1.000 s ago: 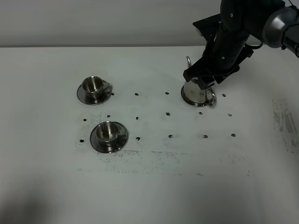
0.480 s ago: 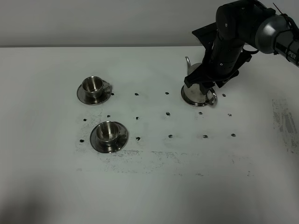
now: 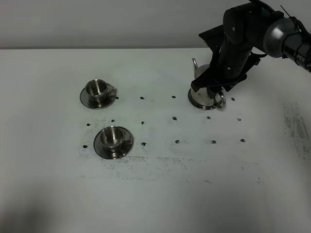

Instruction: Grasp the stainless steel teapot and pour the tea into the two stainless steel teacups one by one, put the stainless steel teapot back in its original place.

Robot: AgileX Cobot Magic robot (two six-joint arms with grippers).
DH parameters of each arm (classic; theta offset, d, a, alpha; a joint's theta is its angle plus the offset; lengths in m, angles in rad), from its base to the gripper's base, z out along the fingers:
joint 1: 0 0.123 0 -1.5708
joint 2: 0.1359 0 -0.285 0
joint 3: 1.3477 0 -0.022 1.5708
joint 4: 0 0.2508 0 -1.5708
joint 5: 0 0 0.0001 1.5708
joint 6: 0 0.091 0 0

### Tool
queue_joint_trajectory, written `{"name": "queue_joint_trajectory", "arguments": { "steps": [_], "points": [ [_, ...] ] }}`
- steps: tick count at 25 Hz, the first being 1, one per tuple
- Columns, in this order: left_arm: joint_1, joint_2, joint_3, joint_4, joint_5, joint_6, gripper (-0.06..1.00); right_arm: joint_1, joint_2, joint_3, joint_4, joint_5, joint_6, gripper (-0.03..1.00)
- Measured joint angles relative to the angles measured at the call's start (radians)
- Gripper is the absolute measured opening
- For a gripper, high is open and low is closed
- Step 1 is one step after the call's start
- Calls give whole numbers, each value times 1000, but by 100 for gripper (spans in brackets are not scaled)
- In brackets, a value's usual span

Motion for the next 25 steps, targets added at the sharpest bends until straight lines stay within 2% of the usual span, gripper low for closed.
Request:
{"name": "queue_joint_trajectory", "arguments": {
  "steps": [4,8,25],
  "points": [
    [0,0,0,0,0,0,62,0,17,-1,0,-1,0,33],
    [0,0,0,0,0,0,62,0,30,-1,-1,-2,-7,18],
    [0,0,0,0,0,0,62,6,-55,-1,-1,29,-102,18]
  ]
}}
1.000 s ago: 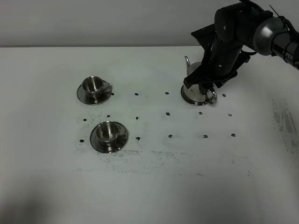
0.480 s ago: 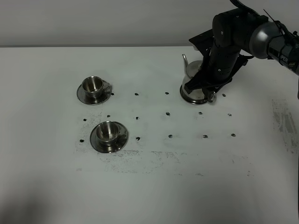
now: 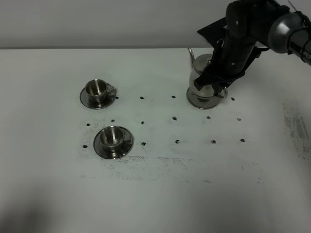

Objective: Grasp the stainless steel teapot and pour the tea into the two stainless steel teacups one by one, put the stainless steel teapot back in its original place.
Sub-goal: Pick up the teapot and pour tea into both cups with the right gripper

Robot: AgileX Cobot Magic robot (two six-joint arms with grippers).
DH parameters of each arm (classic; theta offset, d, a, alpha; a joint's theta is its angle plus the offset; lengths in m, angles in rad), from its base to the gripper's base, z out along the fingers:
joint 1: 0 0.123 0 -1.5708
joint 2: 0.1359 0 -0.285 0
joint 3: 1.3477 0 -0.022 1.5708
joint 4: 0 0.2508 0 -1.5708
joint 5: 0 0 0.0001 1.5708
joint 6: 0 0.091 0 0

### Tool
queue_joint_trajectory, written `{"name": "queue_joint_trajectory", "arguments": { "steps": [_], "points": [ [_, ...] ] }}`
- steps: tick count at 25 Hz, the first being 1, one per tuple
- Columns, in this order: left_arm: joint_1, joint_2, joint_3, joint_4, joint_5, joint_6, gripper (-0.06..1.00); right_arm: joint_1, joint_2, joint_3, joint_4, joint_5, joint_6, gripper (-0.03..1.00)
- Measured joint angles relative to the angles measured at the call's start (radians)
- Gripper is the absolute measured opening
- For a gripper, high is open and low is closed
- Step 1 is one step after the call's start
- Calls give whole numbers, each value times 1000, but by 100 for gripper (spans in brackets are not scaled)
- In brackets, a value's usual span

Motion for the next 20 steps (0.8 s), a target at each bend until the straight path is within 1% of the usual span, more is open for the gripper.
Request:
{"name": "queue_joint_trajectory", "arguments": {
  "steps": [4,9,16,20],
  "points": [
    [0,0,0,0,0,0,62,31,-34,0,1,4,-42,18],
    [0,0,0,0,0,0,62,105,-35,-1,17,-15,-171,18],
    [0,0,0,0,0,0,62,155,-20,-97,31,-16,-354,18],
    [0,0,0,0,0,0,62,179,30,-189,32,20,-443,18]
  ]
}}
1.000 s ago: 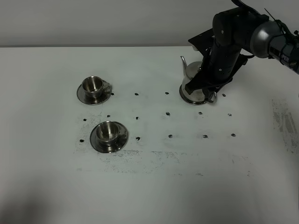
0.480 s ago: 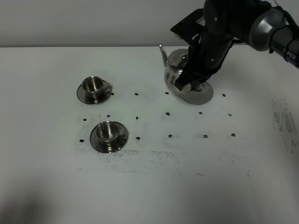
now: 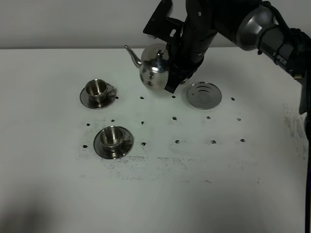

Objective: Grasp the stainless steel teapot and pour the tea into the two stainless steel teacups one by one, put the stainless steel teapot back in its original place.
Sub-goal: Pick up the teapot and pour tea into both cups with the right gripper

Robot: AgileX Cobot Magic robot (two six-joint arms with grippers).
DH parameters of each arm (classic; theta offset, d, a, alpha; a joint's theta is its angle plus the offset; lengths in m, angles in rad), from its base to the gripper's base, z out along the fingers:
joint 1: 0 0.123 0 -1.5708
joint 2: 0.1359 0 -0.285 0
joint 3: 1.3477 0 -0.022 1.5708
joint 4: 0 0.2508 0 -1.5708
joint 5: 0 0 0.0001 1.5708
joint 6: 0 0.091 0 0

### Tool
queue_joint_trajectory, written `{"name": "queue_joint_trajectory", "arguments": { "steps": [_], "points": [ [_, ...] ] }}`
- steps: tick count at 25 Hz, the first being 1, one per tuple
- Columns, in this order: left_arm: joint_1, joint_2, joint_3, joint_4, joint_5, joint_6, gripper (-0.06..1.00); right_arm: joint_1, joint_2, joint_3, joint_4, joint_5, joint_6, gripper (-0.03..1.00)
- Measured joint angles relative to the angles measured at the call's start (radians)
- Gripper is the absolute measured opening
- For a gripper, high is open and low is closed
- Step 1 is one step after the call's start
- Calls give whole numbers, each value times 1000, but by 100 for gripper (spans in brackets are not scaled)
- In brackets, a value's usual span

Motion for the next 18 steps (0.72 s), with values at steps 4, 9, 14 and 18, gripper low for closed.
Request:
{"name": "queue_joint_trajectory", "arguments": {
  "steps": [4,9,14,18],
  "points": [
    [0,0,0,0,0,0,62,17,69,-105,4,33,-56,18],
    [0,0,0,0,0,0,62,43,148,-237,-17,43,-116,18],
    [0,0,0,0,0,0,62,75,209,-308,-79,44,-165,18],
    [0,0,0,0,0,0,62,90,229,-312,-134,34,-212,18]
  ]
}}
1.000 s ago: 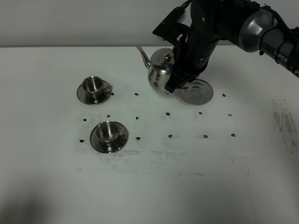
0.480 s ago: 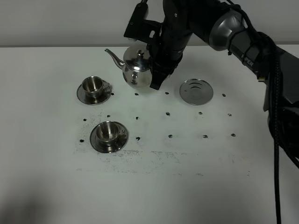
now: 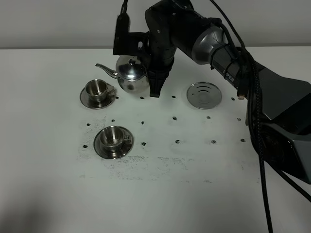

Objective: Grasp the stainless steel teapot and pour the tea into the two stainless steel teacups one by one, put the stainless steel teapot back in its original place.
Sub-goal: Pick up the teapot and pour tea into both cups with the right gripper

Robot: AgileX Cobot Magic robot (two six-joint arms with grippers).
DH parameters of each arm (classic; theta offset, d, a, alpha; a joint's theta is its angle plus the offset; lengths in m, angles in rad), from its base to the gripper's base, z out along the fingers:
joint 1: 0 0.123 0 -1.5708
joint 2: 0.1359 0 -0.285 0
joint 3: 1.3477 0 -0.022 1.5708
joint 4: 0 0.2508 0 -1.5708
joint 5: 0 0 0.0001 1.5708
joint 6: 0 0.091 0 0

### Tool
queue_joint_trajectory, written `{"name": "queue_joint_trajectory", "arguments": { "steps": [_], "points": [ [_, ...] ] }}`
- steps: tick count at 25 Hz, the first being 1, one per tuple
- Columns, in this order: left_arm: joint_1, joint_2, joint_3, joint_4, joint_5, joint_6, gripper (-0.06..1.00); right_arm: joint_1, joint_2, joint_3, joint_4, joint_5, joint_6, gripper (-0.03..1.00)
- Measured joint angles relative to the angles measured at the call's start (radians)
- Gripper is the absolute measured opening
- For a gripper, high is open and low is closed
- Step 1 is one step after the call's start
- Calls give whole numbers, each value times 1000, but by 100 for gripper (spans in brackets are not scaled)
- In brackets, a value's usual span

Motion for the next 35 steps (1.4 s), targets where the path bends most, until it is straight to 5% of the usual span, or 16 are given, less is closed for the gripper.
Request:
{"name": "queue_joint_trajectory", "arguments": {
  "steps": [35],
  "points": [
    [0,0,0,0,0,0,62,45,87,-3,-300,-241,-96,18]
  ]
}}
